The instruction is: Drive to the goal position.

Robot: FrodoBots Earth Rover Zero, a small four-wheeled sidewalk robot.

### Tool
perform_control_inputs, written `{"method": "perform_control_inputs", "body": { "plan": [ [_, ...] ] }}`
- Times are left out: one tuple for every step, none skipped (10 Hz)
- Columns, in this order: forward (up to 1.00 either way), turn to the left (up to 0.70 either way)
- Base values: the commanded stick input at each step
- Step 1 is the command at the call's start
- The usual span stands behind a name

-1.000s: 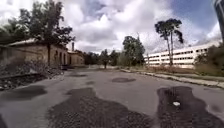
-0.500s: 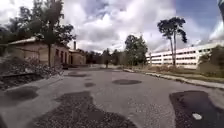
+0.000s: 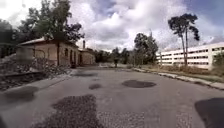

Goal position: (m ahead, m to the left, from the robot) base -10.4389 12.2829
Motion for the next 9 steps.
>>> {"method": "perform_control_inputs", "body": {
  "plan": [
    [0.7, 0.0],
    [0.7, 0.0],
    [0.7, 0.0],
    [0.7, 0.0],
    [0.7, 0.0],
    [0.7, 0.0],
    [0.7, 0.0],
    [0.7, 0.0],
    [0.7, 0.0]
  ]
}}
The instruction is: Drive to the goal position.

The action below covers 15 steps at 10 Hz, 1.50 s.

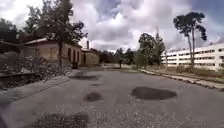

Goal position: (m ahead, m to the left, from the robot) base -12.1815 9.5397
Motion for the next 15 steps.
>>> {"method": "perform_control_inputs", "body": {
  "plan": [
    [0.7, 0.0],
    [0.7, 0.0],
    [0.7, 0.0],
    [0.7, 0.0],
    [0.7, 0.06],
    [0.7, 0.13],
    [0.7, 0.14],
    [0.7, 0.14],
    [0.7, 0.14],
    [0.7, 0.14],
    [0.7, 0.08],
    [0.7, 0.0],
    [0.7, 0.0],
    [0.7, 0.0],
    [0.7, 0.0]
  ]
}}
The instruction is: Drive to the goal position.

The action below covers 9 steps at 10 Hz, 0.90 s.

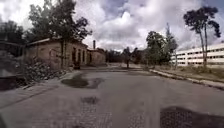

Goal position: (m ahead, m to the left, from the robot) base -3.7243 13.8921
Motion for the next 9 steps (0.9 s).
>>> {"method": "perform_control_inputs", "body": {
  "plan": [
    [0.7, 0.0],
    [0.7, 0.0],
    [0.7, 0.0],
    [0.7, 0.0],
    [0.7, 0.0],
    [0.7, 0.0],
    [0.7, 0.0],
    [0.7, 0.0],
    [0.7, 0.0]
  ]
}}
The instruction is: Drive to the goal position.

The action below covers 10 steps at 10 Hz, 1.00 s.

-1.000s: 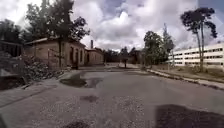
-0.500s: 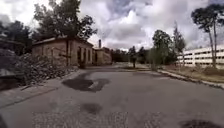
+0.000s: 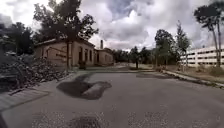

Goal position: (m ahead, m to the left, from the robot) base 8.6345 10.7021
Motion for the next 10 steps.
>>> {"method": "perform_control_inputs", "body": {
  "plan": [
    [0.7, 0.0],
    [0.7, 0.0],
    [0.7, 0.0],
    [0.7, 0.0],
    [0.7, 0.0],
    [0.7, 0.0],
    [0.7, 0.0],
    [0.7, 0.0],
    [0.7, 0.0],
    [0.7, 0.0]
  ]
}}
